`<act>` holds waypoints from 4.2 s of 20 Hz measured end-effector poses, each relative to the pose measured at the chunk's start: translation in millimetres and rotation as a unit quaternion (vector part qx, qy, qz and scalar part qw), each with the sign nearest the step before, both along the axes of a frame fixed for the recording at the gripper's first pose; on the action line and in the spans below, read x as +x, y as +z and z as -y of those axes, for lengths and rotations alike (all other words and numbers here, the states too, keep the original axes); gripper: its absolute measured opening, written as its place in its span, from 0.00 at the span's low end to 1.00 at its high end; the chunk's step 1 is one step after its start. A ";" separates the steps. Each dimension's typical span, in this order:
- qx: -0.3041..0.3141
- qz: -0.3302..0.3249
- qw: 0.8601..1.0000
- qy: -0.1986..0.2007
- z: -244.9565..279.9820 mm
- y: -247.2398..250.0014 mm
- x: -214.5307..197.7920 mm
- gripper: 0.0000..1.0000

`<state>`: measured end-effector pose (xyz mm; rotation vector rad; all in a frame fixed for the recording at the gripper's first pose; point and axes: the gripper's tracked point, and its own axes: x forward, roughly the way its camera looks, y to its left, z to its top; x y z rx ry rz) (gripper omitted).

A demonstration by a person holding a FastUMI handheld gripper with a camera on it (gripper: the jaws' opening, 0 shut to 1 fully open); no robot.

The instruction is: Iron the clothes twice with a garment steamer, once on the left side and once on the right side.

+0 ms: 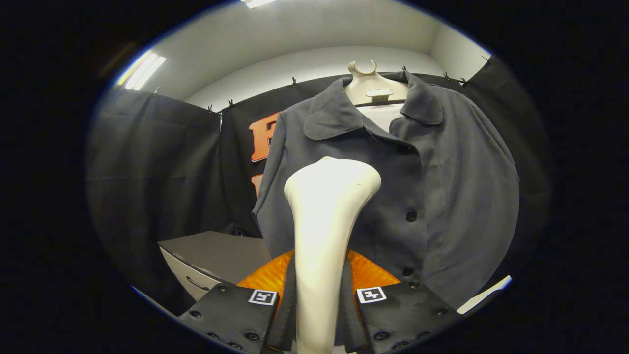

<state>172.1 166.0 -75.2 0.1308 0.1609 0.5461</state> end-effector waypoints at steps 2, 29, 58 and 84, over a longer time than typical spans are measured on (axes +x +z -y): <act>-0.002 -0.013 1.000 -0.001 2.0 -11.1 -2.9 0.45; -0.041 -0.124 0.991 0.015 27.3 -158.9 -88.3 0.45; -0.013 0.012 0.999 -0.051 124.5 -5.9 -45.4 0.45; -0.038 0.024 0.992 -0.117 200.3 32.0 66.1 0.45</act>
